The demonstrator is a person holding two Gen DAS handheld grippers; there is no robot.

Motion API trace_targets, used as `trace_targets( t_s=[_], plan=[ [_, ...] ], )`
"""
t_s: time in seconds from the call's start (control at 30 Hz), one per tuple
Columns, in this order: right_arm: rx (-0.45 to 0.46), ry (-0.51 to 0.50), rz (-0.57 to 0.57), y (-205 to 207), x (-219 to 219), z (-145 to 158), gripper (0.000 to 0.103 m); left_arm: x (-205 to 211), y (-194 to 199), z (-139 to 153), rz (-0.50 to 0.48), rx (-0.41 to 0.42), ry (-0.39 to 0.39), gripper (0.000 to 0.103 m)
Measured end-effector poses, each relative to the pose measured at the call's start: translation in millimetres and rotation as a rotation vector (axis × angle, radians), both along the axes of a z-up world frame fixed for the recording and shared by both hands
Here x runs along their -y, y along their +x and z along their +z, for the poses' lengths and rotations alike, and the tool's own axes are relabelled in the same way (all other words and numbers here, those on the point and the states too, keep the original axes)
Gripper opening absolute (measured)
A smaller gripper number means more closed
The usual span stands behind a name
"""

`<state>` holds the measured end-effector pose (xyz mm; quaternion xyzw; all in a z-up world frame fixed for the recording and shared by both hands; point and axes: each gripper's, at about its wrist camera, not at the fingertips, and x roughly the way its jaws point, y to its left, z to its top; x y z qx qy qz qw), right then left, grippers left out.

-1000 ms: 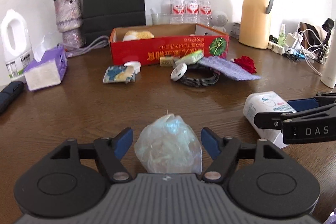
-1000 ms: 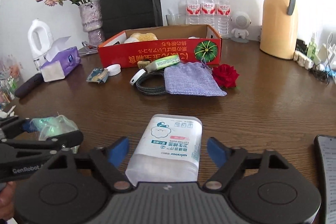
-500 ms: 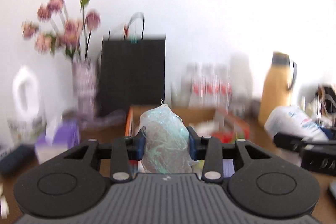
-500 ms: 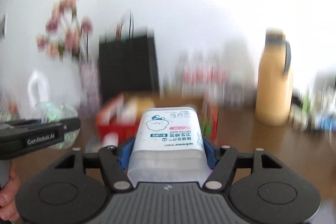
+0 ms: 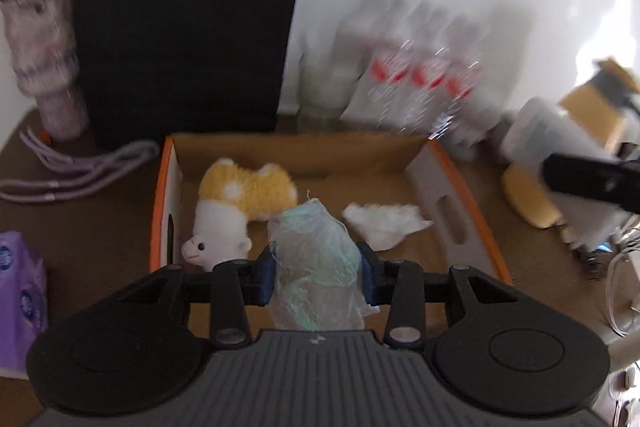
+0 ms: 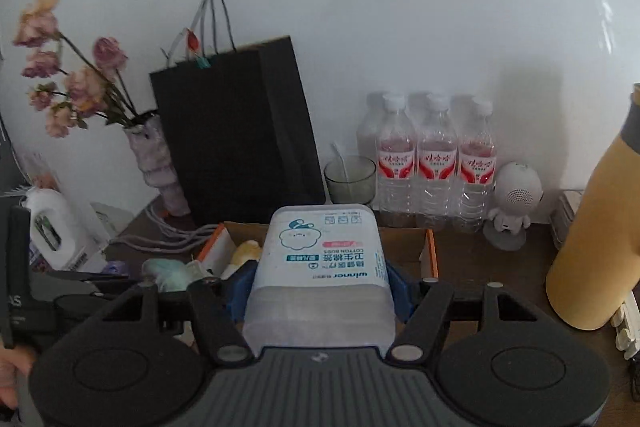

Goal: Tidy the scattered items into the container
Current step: 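Lower the plastic bag and wet-wipe pack into the box and open both tools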

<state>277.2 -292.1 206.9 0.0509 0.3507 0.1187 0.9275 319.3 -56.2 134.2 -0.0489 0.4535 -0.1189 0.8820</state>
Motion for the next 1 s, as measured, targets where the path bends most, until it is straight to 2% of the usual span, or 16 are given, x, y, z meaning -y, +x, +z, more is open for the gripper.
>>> trace_targets(
  t_s=[0.07,0.17,0.27,0.4,0.57,0.7,0.8,0.9,1.0],
  plan=[
    [-0.098,-0.006,-0.006,46.6,0.1,-11.0,0.065,-0.5,38.8,-22.4,0.025,-0.082,0.028,0.041],
    [-0.225,-0.024,-0.028,103.3,-5.8,-41.2,0.065,0.2,74.8,-53.0,0.039,-0.175,0.044,0.041],
    [-0.302,-0.110,-0.054,141.3,-13.3,-79.6,0.065,6.0,87.8,-72.5,0.021,-0.179,0.071,0.047],
    [-0.327,-0.188,-0.083,175.9,-20.4,-126.5,0.065,13.8,95.6,-92.6,-0.018,-0.149,0.141,0.052],
    [-0.303,-0.297,-0.103,186.9,-30.6,-176.0,0.065,17.8,98.6,-102.9,-0.054,-0.117,0.176,0.053],
    [-0.264,-0.374,-0.123,181.9,-39.2,-183.4,0.065,18.5,100.2,-103.7,-0.089,-0.118,0.184,0.065],
    [-0.245,-0.400,-0.122,175.7,-42.9,-189.4,0.066,22.6,94.8,-104.9,-0.109,-0.106,0.217,0.069],
    [-0.239,-0.419,-0.120,166.4,-50.4,-193.2,0.074,23.6,90.8,-105.1,-0.148,-0.123,0.215,0.078],
    [-0.254,-0.398,-0.116,157.8,-52.3,-187.8,0.080,27.8,86.0,-106.8,-0.171,-0.126,0.234,0.080]
  ],
)
